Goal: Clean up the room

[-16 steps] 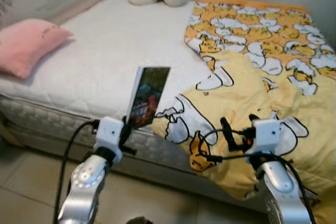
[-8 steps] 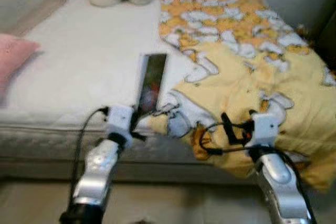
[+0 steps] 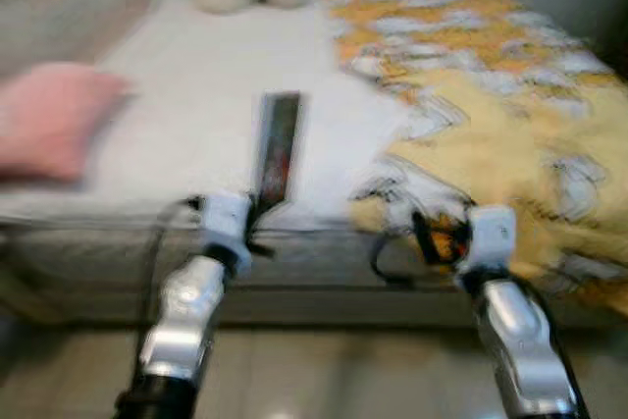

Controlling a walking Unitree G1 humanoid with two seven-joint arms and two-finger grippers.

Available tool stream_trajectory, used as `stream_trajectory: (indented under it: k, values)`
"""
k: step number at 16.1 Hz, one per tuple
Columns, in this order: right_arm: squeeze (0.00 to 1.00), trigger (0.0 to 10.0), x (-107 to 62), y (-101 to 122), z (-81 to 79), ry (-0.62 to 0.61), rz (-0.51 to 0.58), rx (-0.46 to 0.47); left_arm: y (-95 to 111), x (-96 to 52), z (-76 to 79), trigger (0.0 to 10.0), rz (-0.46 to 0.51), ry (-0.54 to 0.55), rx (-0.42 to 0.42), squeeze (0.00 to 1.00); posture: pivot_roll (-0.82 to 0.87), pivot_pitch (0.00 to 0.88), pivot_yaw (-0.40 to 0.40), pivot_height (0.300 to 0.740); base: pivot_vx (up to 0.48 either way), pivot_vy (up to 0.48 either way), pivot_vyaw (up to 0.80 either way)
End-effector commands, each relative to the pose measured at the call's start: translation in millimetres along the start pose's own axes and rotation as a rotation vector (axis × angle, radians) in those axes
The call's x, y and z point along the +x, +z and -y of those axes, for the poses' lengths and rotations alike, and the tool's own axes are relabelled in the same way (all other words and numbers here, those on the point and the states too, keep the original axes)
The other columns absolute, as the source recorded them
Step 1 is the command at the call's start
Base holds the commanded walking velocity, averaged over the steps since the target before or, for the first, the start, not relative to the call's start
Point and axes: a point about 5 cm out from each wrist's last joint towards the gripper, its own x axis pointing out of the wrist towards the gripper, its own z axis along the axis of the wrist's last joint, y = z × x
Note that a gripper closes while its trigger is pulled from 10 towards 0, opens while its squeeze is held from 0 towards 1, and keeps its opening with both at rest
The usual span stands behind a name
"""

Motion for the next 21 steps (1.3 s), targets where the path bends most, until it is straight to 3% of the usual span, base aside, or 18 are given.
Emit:
stream_trajectory:
  k: [1,2,6,10,11,12,14,21]
  values:
    - [0.0,10.0,3.8,9,-4.0,0.018,0.044,0.007,16,3.4,-6.8,0.0,0.062,0.016,0.022,0.0,-0.08,0.0,0.025,0.74,0.0,0.48,0.0]
    - [0.0,10.0,4.2,8,-5.8,0.024,0.042,0.01,16,7.0,-12.3,0.0,0.037,0.032,0.06,0.0,-0.08,0.0,0.023,0.74,0.0,0.476,0.0]
    - [0.0,10.0,6.2,7,-10.0,0.042,0.046,0.017,21,17.0,-24.1,0.0,0.024,0.051,0.071,0.0,-0.07,0.0,0.021,0.74,0.066,0.432,0.0]
    - [0.0,10.0,5.9,7,-9.9,0.043,0.047,0.018,24,22.6,-20.7,0.0,0.025,0.034,0.079,0.0,-0.08,0.0,0.021,0.74,0.326,0.265,0.0]
    - [0.0,10.0,5.5,7,-9.8,0.043,0.048,0.018,23,23.6,-20.5,7.7,0.018,0.048,0.089,0.0,-0.08,0.0,0.021,0.74,0.0,0.0,0.0]
    - [0.0,10.0,5.3,7,-10.0,0.045,0.047,0.017,25,24.6,-18.5,10.0,0.028,0.035,0.072,0.0,-0.08,0.0,0.02,0.74,0.0,0.0,0.0]
    - [0.0,10.0,5.4,6,-10.8,0.05,0.047,0.017,28,24.5,-18.4,10.0,0.053,0.017,0.039,0.0,-0.08,0.0,0.02,0.74,0.231,0.0,0.0]
    - [0.0,10.0,8.4,5,-11.8,0.058,0.048,0.01,29,25.7,-20.6,10.0,0.062,0.022,0.067,0.0,-0.07,0.0,0.021,0.74,0.478,0.0,0.0]
